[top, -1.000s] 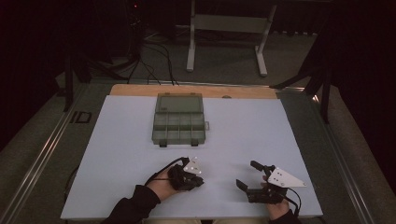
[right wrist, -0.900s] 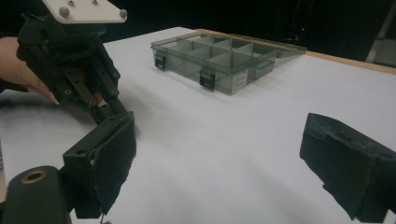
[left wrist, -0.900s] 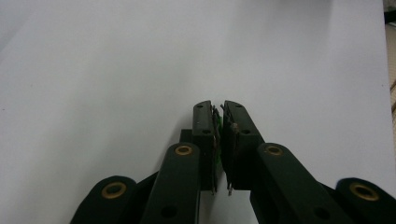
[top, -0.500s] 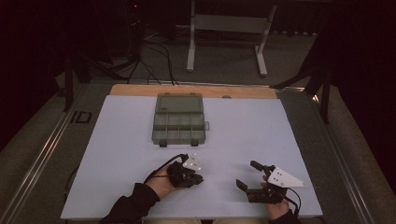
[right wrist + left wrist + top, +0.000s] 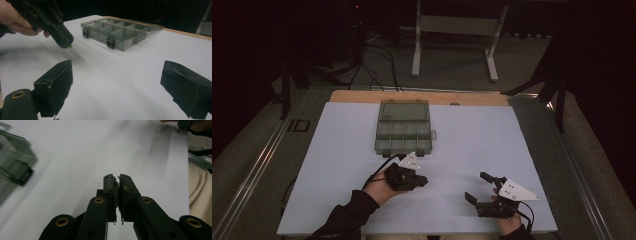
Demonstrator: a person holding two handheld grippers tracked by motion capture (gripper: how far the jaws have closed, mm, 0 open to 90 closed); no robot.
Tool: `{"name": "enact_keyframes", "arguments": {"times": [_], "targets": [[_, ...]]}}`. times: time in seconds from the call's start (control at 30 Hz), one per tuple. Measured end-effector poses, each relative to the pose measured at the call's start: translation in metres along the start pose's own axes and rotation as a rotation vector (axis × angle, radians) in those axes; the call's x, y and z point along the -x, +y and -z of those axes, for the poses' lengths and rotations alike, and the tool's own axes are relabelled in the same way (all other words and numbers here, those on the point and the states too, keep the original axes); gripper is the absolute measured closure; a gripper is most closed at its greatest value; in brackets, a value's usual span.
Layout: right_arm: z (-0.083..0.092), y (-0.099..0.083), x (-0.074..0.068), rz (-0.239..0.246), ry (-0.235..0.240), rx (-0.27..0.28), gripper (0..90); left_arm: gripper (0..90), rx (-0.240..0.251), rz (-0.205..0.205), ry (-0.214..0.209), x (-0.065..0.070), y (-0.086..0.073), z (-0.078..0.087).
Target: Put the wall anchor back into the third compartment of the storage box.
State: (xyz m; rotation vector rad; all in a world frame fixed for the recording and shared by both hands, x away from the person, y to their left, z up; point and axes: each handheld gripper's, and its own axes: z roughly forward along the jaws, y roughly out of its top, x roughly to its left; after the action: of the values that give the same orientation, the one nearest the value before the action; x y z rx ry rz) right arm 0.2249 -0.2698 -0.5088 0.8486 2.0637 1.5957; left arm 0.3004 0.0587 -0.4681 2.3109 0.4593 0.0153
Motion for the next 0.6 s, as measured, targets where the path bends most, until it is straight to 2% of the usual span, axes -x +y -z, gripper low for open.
{"name": "enact_keyframes", "arguments": {"times": [0.3, 0.33, 0.6], "targets": [[0.001, 0.001, 0.0, 0.004, -0.004, -0.001, 10.7, 83.3, 0.04, 0.028, 0.044, -0.016, 0.014, 0.017], [0.001, 0.001, 0.0, 0.004, -0.005, 0.0, 10.8, 83.3, 0.043, 0.032, 0.059, -0.018, 0.015, 0.019], [0.001, 0.001, 0.0, 0.004, -0.004, -0.001, 10.8, 83.3, 0.077, 0.087, 0.111, -0.037, 0.021, 0.03]]}}
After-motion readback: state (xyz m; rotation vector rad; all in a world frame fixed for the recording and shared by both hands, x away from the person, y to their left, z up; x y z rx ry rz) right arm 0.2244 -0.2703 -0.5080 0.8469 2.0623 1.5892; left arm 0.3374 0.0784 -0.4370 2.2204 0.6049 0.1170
